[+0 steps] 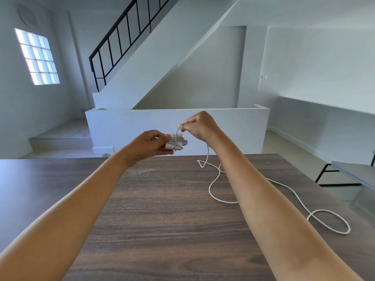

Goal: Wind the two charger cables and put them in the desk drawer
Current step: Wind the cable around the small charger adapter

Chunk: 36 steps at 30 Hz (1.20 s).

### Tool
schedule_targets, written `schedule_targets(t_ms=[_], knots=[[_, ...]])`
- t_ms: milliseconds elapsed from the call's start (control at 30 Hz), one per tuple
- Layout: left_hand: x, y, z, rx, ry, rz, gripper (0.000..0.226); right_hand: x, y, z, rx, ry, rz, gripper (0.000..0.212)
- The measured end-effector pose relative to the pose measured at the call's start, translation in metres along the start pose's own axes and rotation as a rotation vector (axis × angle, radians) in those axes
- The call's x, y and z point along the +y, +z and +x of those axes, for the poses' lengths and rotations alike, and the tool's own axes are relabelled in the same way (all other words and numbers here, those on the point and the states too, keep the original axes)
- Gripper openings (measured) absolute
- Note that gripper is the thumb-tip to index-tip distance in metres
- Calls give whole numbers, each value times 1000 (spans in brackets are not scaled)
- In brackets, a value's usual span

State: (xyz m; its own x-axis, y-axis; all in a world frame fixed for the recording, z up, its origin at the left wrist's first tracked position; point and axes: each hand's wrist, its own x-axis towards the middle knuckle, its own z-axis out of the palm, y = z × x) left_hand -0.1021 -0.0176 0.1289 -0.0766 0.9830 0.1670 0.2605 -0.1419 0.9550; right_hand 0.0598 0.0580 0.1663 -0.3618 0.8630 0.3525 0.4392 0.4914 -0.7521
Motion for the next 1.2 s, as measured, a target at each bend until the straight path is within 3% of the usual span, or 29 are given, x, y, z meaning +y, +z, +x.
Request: schedule_targets(t_ms=[133, 333, 400, 600, 733, 867, 1000, 1200], knots=[[-1, -1, 2, 40, 60, 241, 23, -2, -1, -6, -6, -5, -56, 17], [-7, -9, 13, 129, 53, 893, 41, -8, 13, -18, -10, -15, -22, 22], [-11, -8, 14, 210, 54, 971, 40, -10, 16, -22, 8, -10, 27, 22], [-9, -9, 20, 529, 43, 661, 40, -8, 37, -39, -41, 150, 253, 16], [-2, -11, 21, 477, 33, 83, 37, 1, 49, -50, -184, 343, 488, 12], [19, -11, 14, 421, -19, -402, 26, 23, 61, -55, -319, 372, 579, 18], [27, -17, 4, 294, -44, -470, 23, 51, 62, -50, -277, 380, 549, 21], [27, -28, -12, -39, -70, -325, 35, 60, 47, -34, -76, 397, 364, 29]])
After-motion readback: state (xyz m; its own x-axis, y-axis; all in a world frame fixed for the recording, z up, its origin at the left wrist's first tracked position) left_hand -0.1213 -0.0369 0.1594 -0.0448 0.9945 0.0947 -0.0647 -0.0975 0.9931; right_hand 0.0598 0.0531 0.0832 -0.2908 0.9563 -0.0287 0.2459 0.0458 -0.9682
